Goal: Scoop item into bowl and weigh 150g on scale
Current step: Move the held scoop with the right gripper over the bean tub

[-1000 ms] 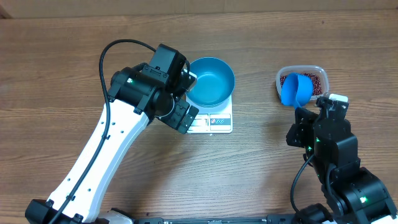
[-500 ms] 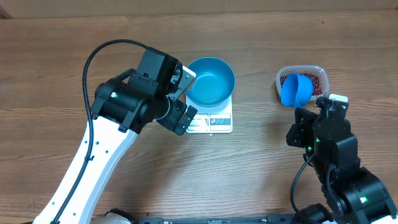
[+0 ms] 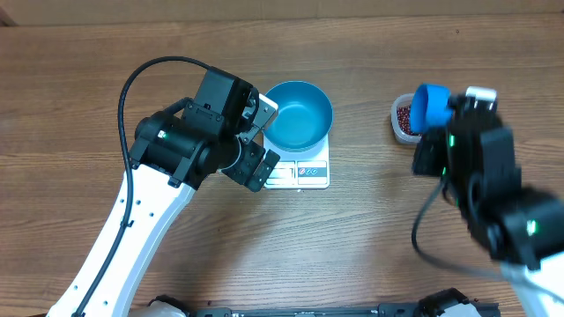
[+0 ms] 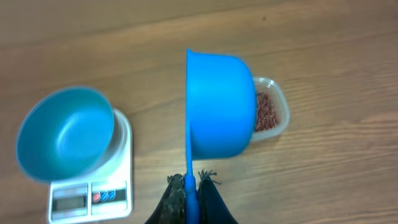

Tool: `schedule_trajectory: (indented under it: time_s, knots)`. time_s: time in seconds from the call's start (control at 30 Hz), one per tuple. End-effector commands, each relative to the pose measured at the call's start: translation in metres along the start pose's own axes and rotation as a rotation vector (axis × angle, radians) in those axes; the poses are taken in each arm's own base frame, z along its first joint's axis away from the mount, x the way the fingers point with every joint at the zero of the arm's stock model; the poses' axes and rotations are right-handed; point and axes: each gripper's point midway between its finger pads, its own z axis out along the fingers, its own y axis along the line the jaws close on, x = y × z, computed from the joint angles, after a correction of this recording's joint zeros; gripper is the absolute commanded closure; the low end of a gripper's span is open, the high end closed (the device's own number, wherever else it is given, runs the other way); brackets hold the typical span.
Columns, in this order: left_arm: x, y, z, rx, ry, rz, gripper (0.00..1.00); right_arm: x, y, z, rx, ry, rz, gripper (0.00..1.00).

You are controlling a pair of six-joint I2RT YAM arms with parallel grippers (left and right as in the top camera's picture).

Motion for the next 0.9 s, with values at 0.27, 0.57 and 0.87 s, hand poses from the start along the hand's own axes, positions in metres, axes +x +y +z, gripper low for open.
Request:
schedule_trajectory:
  time_s: [0.27,0.57,0.87]
  knots:
    - [0.000,-0.001,0.000,0.011,-0.003,0.011,0.00,-0.036,-0.047,0.104,0.311,0.363,-0.157,0.96]
    - [0.000,-0.001,0.000,0.011,-0.003,0.011,0.00,-0.019,-0.064,0.158,0.465,0.454,-0.233,0.96]
    - [0.000,-0.001,0.000,0.011,-0.003,0.011,0.00,-0.016,-0.063,0.163,0.466,0.464,-0.237,0.96]
